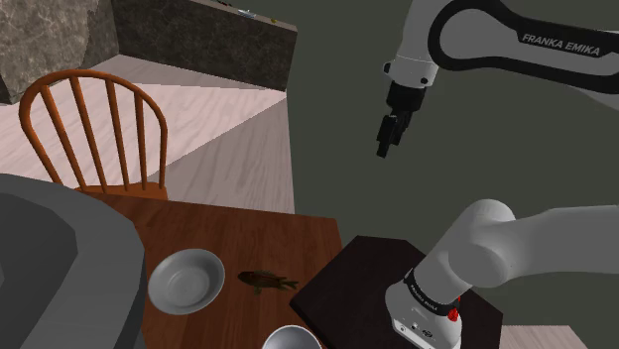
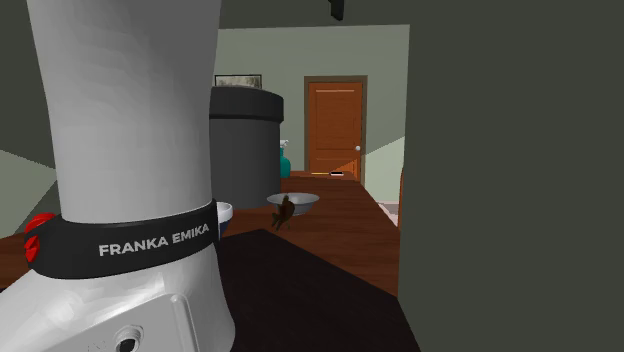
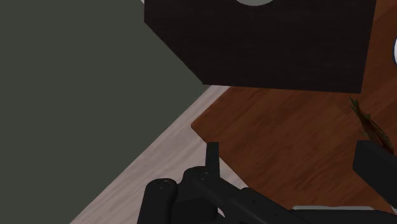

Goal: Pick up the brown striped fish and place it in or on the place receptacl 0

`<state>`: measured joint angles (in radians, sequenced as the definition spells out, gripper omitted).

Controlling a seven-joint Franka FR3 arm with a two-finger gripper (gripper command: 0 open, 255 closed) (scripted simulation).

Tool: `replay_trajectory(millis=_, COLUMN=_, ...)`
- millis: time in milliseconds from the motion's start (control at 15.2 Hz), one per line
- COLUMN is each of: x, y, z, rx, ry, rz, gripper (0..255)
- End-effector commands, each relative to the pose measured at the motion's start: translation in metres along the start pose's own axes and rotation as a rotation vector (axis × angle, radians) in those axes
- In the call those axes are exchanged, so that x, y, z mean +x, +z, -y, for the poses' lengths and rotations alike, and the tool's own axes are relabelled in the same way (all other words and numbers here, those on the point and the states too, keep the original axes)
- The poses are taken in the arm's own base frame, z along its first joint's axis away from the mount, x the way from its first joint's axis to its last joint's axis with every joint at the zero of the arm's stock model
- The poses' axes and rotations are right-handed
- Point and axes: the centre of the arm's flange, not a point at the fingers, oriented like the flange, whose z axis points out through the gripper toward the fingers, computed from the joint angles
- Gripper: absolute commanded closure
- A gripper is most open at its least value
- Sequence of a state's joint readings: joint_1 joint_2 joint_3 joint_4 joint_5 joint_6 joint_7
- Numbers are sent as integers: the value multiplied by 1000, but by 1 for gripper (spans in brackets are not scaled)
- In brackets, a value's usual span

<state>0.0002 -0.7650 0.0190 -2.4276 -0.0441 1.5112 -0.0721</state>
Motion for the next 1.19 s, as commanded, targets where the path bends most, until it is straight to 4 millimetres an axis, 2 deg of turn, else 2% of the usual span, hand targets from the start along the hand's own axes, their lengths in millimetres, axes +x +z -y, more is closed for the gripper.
replay_trajectory(millis=0, x=0, y=0, z=0, rx=0, ry=0, rz=0, gripper=0)
replay_trajectory(millis=1122, x=39, y=167, z=126, rx=46, ry=-294, rz=-174, gripper=0)
